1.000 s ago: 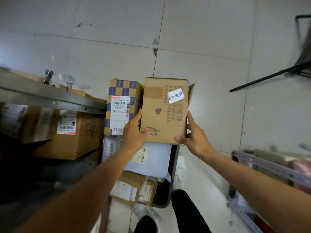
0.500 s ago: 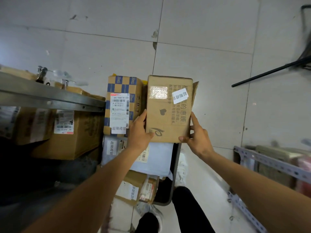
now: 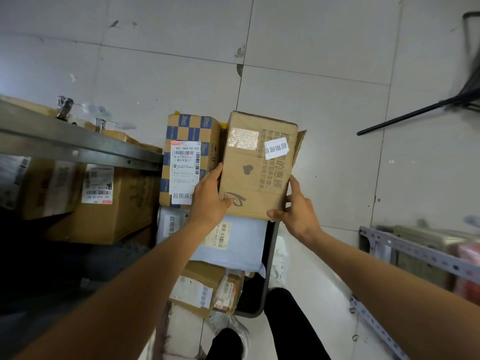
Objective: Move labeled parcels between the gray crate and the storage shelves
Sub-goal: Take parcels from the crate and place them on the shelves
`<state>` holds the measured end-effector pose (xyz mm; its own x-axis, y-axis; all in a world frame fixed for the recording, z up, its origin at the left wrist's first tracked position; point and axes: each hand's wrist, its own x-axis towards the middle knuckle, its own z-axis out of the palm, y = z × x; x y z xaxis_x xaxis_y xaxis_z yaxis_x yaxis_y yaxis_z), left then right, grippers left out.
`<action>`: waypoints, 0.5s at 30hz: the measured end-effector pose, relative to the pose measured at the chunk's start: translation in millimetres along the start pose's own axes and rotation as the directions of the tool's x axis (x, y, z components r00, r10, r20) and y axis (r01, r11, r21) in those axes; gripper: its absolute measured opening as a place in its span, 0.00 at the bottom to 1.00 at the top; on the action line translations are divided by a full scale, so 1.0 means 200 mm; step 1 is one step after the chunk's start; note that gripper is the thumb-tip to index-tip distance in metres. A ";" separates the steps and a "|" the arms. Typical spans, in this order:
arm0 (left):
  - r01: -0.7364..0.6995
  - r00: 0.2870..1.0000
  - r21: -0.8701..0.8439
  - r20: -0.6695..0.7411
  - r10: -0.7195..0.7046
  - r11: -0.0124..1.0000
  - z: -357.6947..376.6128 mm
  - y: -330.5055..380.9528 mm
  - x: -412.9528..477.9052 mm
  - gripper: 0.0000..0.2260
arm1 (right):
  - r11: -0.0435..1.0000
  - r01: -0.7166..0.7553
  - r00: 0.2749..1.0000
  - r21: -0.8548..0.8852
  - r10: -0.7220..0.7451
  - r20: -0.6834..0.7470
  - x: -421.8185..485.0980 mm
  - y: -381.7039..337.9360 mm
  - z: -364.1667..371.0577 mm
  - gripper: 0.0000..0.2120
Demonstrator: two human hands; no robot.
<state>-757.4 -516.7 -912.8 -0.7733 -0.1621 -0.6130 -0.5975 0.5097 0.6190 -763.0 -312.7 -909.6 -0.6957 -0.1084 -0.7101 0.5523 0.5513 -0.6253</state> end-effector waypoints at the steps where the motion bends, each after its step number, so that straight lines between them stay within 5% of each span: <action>1: 0.001 1.000 0.019 -0.004 -0.001 1.000 0.01 0.00 0.00 0.42 | 1.000 -0.007 1.000 -0.017 0.007 0.005 0.00 0.00 -0.01 0.40; 8: 0.046 0.999 0.168 -0.014 -0.045 0.985 -0.02 0.10 -0.04 0.42 | 0.979 -0.091 0.993 -0.180 0.104 0.063 -0.04 -0.09 -0.06 0.36; 15: -0.070 0.997 0.374 0.059 0.052 0.925 -0.30 0.43 -0.25 0.38 | 0.898 0.004 0.997 -0.440 0.033 0.077 -0.26 -0.39 -0.23 0.29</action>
<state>-783.6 -514.9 -799.1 -0.7892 -0.0852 -0.6082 -0.4190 0.7987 0.4319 -790.2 -312.4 -809.7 -0.6398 -0.1531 -0.7532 0.2912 0.8586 -0.4219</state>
